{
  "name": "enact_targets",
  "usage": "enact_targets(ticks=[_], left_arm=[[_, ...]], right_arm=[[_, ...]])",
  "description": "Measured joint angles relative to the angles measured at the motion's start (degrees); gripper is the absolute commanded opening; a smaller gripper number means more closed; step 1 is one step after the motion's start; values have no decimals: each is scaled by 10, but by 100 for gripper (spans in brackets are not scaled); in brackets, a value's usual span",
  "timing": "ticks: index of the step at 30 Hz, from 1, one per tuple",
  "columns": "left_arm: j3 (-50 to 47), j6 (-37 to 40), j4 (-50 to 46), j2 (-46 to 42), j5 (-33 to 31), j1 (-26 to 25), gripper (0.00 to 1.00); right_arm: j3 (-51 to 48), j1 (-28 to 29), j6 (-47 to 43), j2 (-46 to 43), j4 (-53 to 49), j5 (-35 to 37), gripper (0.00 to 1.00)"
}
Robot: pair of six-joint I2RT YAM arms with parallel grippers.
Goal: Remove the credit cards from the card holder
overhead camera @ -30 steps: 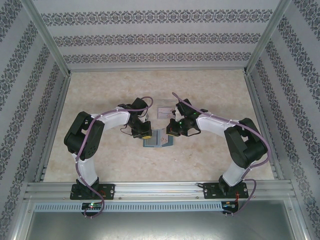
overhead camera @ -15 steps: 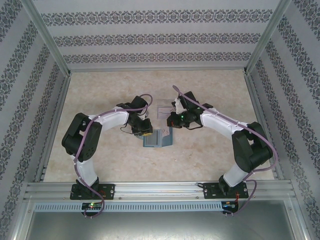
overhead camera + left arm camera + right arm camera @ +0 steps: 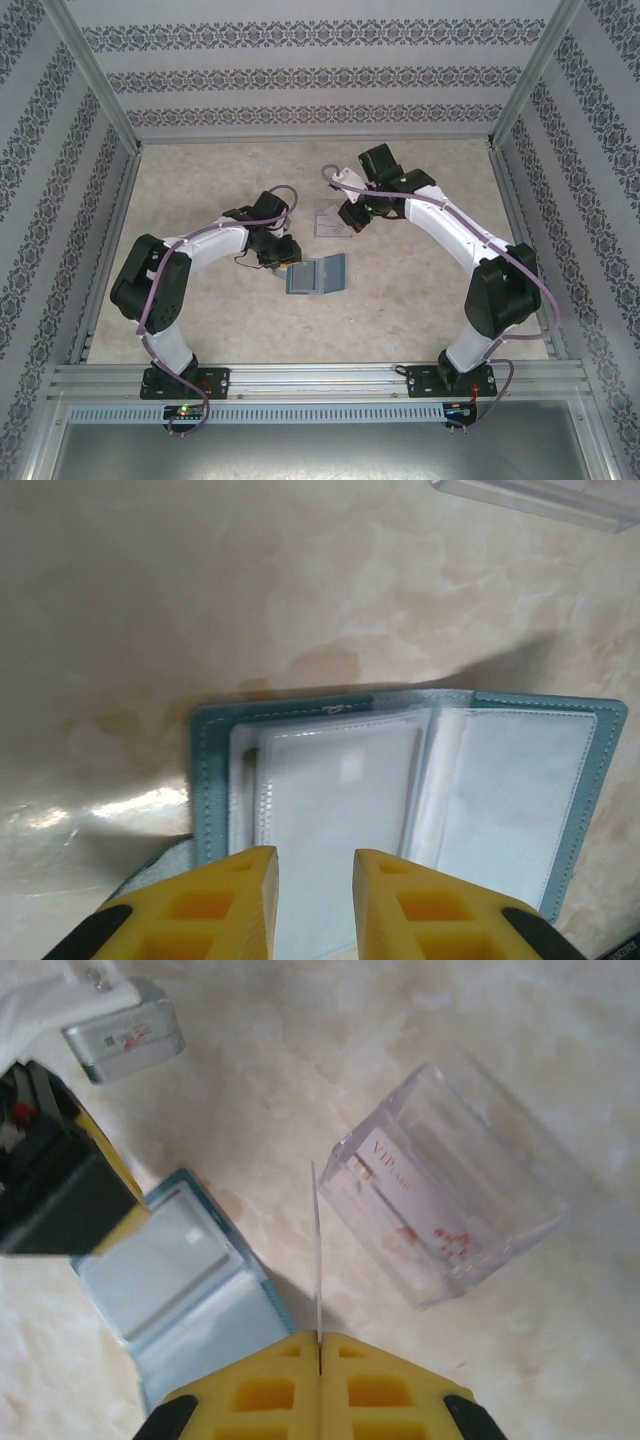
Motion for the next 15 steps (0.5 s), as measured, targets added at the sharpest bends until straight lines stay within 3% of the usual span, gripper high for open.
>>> enact_targets(ticks=[7,15], left_arm=[[-28,0,13,-12,-2,15,26],[-36,0,20,-14,-2,27,27]], right_arm=[[103,2,-183,72,-96,27,0],[227,9,-291,180,-186,78,0]])
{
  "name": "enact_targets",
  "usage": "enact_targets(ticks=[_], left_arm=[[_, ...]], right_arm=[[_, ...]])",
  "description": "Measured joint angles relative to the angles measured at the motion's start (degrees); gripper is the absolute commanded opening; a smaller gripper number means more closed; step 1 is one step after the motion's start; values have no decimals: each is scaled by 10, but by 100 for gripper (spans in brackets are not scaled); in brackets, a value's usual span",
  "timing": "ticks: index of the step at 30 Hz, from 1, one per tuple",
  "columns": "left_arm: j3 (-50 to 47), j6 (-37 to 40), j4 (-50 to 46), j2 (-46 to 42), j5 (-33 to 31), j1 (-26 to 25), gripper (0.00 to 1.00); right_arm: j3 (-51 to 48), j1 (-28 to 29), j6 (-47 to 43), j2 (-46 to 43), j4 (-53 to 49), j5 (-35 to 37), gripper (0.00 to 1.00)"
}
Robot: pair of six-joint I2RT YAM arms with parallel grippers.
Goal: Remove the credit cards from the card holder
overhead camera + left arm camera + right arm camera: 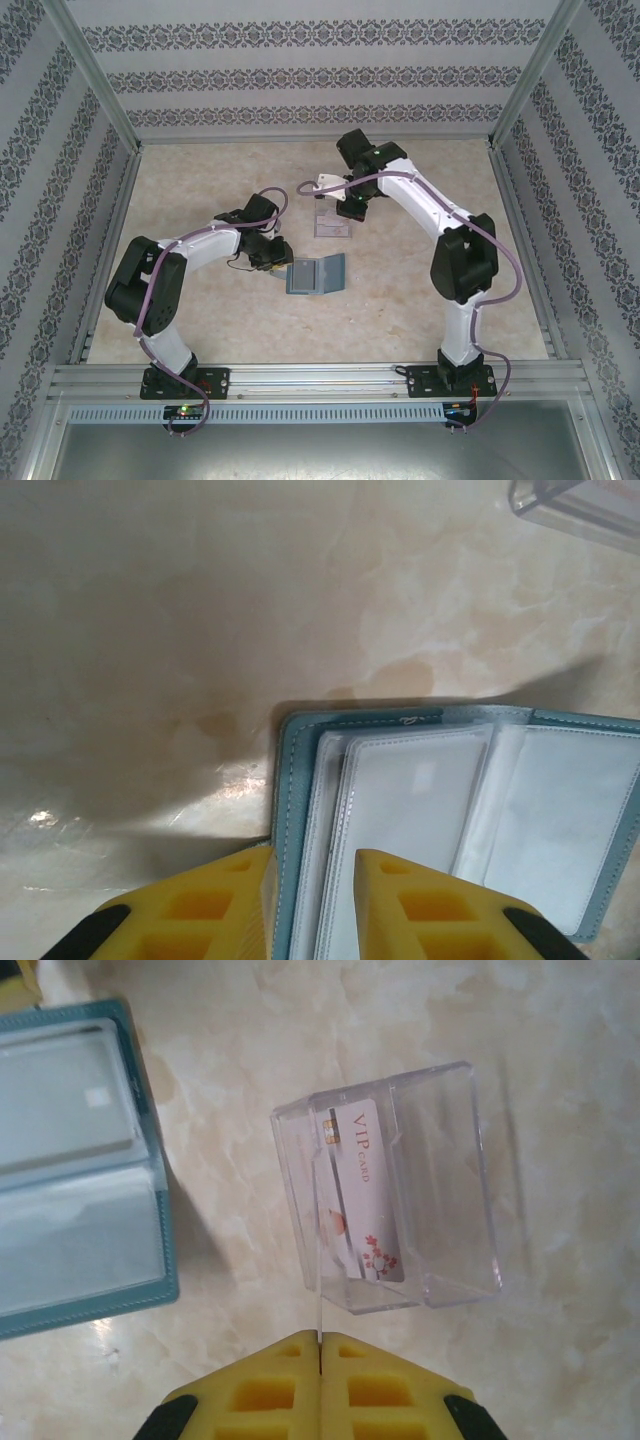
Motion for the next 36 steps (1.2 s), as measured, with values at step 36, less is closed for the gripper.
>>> enact_targets(ticks=[36], left_arm=[[-24,0,9,-21,2,21,27]], right_arm=[[257,30,-79,228,-162,44,0]])
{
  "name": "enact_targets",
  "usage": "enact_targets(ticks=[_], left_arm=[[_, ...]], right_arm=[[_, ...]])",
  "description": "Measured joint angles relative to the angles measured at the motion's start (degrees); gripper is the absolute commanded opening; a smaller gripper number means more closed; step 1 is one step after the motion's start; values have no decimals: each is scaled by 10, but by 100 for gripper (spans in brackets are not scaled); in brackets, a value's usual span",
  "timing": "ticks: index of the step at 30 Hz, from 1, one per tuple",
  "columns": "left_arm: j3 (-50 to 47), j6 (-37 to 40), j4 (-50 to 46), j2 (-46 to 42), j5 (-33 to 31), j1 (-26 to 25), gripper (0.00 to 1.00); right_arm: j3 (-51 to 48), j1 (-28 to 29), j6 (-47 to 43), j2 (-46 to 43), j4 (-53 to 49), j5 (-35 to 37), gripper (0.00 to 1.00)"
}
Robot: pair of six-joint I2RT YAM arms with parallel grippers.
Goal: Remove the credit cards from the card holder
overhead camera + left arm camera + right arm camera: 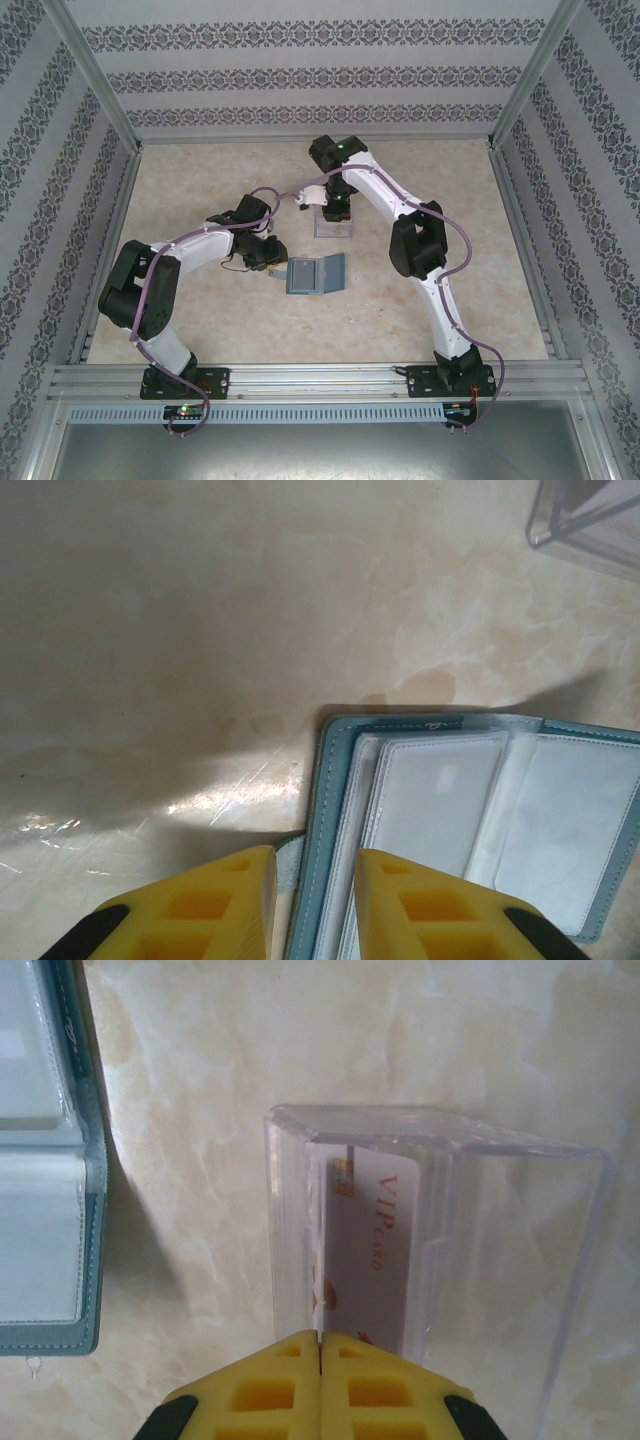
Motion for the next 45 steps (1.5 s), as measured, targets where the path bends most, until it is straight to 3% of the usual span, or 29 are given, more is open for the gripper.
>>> enact_targets(ticks=[7,18,24,31,45], left_arm=[[-2,0,0,0,0,1,28],[-2,0,3,0,3,4,28],[-2,-1,8,0,13,4,25],[-2,-10,28,0,39,4,21],[9,-21,52,20,83,3,14]], right_arm=[[0,0,-5,4,-1,2,20],[0,0,-1,0,23,23,22],[-26,0,47,-35,63,16,23],[-149,0,219,-138,175,-30,25],[-425,17,649,-299,382,-104,17]])
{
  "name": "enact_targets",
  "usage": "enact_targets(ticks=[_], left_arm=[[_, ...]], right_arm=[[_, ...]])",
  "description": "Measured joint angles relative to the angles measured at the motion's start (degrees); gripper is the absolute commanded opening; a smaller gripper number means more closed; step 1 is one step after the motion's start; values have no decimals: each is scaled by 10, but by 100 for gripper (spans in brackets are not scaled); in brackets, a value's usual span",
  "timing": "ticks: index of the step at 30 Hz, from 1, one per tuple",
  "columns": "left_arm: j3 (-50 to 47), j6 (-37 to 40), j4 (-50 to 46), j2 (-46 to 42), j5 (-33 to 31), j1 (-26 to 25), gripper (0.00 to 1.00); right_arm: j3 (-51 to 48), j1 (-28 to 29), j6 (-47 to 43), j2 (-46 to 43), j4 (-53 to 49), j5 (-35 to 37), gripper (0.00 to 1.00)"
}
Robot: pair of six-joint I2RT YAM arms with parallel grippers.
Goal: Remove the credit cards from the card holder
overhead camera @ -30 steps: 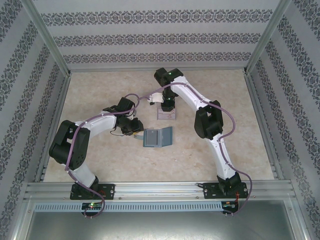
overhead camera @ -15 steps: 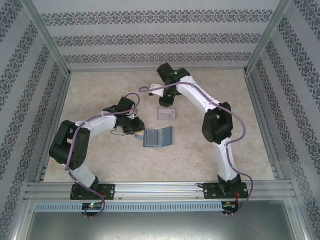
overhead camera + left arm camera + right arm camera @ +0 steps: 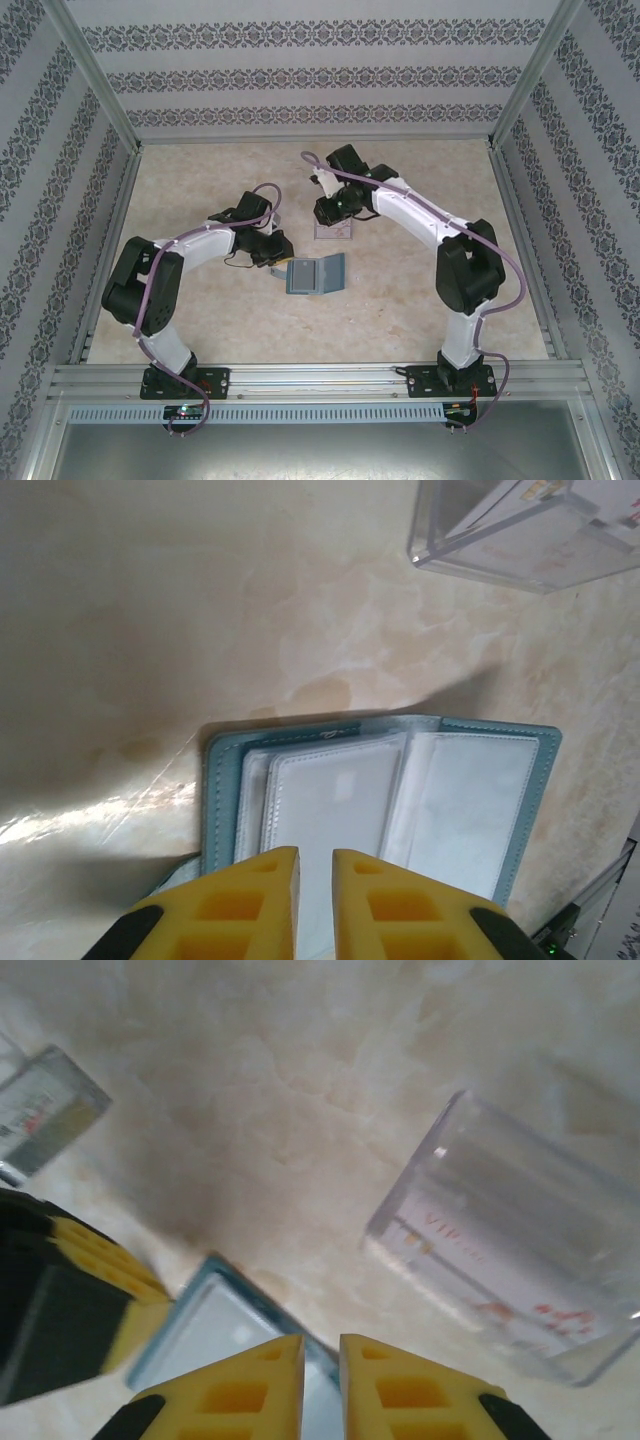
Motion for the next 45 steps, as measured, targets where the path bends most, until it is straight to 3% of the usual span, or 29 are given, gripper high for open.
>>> enact_targets(ticks=[8,15,45], left_arm=[[2,-7,9,24,13,0,9],[-9,-8,14,31,13,0,8],[-27,-8,8,43,10,-1,4]], right_arm=[[-79,27,179,-23,70,-60,14],[-121,43,270,-19,115,-106,12],[-133,87,353,80,142,-136,15]])
